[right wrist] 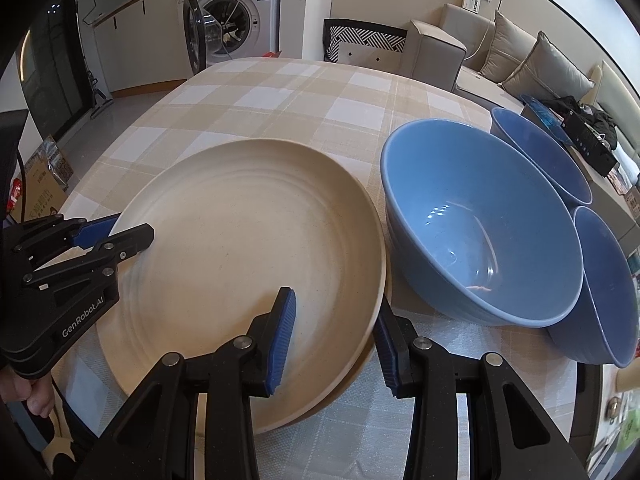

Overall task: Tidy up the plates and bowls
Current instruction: 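Lower the cream plate in the left gripper onto the plate stack while the right gripper lowers its plate, then open the left gripper off the plate rim while the right gripper opens too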

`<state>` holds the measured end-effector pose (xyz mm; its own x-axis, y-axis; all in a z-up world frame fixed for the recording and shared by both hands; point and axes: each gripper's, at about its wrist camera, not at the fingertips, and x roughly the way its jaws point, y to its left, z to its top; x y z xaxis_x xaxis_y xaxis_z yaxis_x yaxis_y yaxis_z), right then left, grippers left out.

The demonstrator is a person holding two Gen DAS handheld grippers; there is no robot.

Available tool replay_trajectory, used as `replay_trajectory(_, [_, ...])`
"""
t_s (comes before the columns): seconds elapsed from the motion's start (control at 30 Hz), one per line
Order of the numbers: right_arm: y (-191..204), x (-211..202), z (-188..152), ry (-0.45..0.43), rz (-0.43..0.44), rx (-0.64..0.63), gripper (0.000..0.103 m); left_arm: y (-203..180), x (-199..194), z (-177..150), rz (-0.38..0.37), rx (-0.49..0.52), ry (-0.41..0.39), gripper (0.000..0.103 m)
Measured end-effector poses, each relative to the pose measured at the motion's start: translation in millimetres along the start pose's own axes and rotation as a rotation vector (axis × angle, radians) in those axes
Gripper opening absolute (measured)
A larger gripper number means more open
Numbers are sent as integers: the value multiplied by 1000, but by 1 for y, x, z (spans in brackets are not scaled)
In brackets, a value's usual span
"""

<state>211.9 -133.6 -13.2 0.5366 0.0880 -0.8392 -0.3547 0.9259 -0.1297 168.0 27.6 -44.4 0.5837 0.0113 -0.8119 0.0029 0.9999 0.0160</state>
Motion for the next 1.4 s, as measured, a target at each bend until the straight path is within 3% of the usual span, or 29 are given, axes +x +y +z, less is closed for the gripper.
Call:
replay_trajectory(0.17, [8, -2, 0, 0, -89, -66, 39, -7, 2, -2, 15, 29, -2, 21])
replay_trajectory(0.7, [6, 11, -2, 29, -104, -88, 42, -4, 3, -1, -5, 26, -2, 21])
replay_trajectory(1.1, [10, 17, -4, 40, -83, -97, 56, -1, 5, -3, -22, 16, 9, 24])
replay_trajectory(1.13, [10, 17, -4, 40, -69, -94, 61, -1, 5, -3, -25, 14, 11, 24])
replay_trajectory(1.2, [12, 18, -4, 38, -42, -86, 69, -1, 5, -4, -27, 10, 14, 28])
replay_trajectory(1.27, [12, 18, -4, 36, -23, -76, 76, 0, 3, -4, -27, 7, 12, 41])
replay_trajectory(1.4, [11, 14, -4, 22, -17, -57, 79, 3, -2, -4, -22, -5, 3, 49])
